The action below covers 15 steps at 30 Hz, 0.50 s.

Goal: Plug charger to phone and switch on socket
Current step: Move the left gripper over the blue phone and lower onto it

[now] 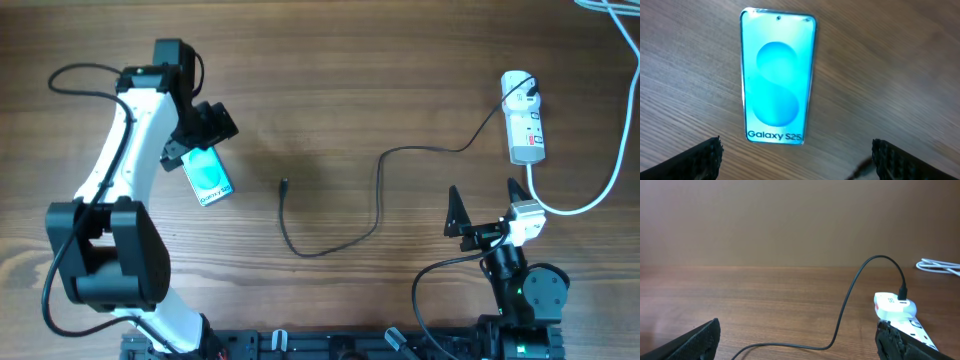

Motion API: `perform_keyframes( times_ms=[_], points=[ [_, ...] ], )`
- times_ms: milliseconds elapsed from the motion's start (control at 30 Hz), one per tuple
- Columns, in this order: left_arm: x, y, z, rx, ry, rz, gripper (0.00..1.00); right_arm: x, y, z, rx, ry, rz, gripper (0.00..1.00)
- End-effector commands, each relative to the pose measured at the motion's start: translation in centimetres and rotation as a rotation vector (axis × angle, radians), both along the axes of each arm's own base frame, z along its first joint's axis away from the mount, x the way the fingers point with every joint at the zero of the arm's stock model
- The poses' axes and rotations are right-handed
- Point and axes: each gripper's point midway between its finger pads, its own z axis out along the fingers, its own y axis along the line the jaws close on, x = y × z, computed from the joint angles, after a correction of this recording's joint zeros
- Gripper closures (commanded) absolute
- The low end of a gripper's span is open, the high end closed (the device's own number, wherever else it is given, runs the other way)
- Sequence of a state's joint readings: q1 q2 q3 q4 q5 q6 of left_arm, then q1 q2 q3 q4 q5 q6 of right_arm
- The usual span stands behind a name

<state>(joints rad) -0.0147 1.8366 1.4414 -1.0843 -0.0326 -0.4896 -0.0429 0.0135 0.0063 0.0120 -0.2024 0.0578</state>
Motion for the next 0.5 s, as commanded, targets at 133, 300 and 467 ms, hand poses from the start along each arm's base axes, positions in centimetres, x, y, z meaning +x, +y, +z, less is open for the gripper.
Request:
perform_keyframes(
  times_ms=[133,300,467],
  points=[
    [-1.4,0.7,-5.8,0.036,0.001,0.050,0.00,-0.1,0.2,0.3,-0.003,-0.015,0.013,0.00],
    [-2.1,0.7,-6.9,0.036,0.009,0.049,0.04,-0.1,0.2,0.3,-0.003,-0.015,0.013,0.00],
    [-3.3,0.2,-7.8,0.010,0.045,0.046,0.13,-0.1,0.2,0.3,-0.004,-0.015,0.013,0.00]
  ],
)
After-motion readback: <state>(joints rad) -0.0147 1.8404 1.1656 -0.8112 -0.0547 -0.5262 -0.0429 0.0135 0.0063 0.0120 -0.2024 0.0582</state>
